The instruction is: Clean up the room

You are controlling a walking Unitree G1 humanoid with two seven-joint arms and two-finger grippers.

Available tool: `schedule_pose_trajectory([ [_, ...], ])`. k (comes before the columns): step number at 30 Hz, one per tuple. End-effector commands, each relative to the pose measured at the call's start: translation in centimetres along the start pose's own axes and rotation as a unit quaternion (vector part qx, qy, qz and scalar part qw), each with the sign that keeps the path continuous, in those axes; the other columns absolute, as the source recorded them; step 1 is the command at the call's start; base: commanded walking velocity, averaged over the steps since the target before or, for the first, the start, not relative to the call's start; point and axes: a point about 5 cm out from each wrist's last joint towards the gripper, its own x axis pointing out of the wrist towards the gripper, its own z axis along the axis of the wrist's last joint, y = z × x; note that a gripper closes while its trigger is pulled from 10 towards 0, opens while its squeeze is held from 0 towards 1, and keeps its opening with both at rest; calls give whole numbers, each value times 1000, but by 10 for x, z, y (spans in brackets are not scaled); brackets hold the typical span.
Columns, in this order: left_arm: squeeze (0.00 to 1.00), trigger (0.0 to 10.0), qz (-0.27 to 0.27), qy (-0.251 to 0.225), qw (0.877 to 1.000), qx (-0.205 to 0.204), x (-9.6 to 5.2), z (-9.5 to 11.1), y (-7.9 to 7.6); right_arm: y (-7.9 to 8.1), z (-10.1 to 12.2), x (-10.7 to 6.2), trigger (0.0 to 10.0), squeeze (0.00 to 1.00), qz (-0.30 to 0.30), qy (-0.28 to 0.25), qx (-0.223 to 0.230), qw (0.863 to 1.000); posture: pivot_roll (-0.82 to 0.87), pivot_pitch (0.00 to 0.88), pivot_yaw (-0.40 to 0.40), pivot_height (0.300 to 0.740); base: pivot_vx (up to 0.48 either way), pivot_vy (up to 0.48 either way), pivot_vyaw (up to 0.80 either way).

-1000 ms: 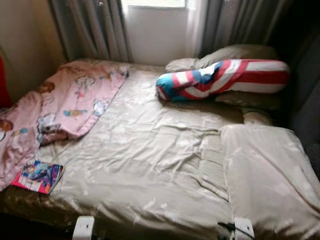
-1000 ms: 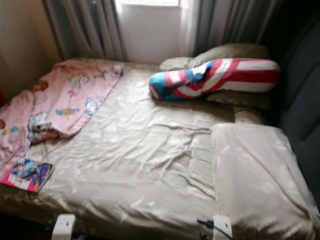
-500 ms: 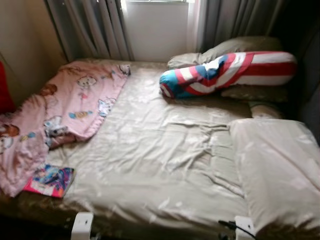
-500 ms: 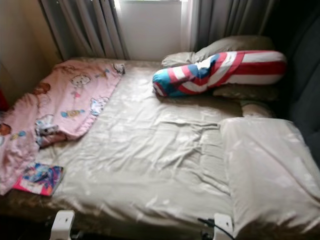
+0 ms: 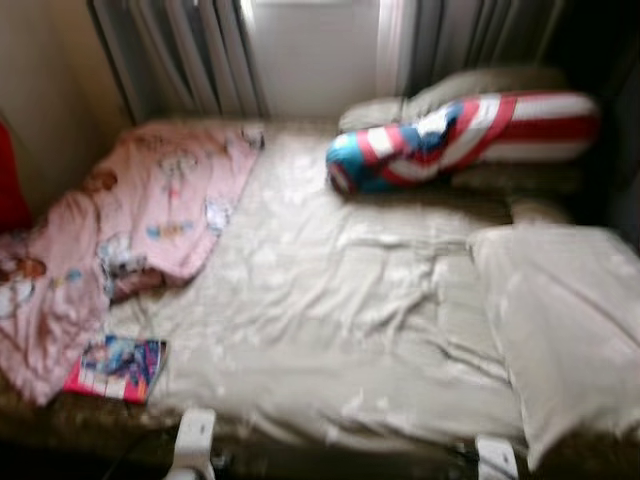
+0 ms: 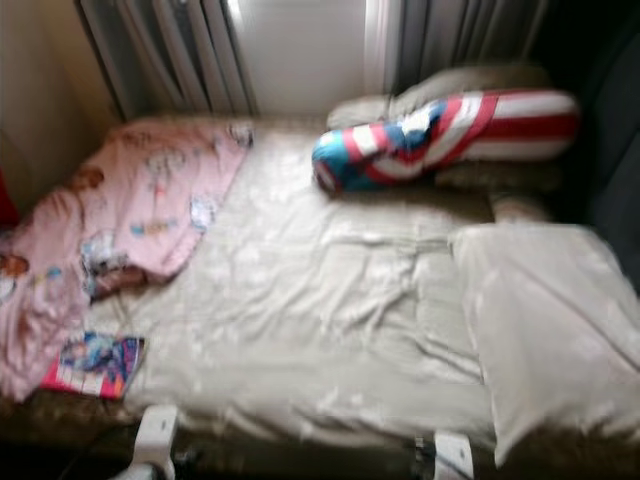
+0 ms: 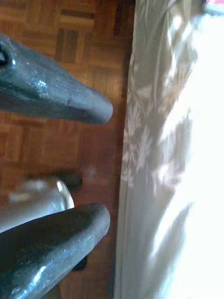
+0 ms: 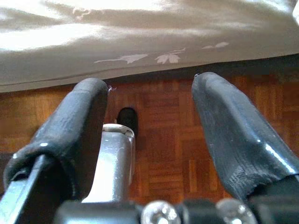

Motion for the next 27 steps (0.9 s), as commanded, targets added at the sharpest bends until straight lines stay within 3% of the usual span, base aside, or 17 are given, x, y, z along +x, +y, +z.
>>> schedule_pose_trajectory([
  [1,0,10000,17,17,1000,1,-5,-11,17,6,2,1,10000,0,8,-2,2,1000,25,0,11,740,0,345,0],
  [5,0,10000,22,21,1000,0,-8,-16,26,6,2,1,10000,0,8,-4,1,1000,27,0,11,740,0,344,0],
  [10,0,10000,15,24,1000,2,-8,-24,15,7,2,1,10000,0,9,-4,2,1000,27,0,13,740,0,345,0],
  [27,0,10000,15,23,1000,0,-9,-26,15,7,3,1,10000,0,12,-3,-5,1000,34,0,7,740,0,349,0],
])
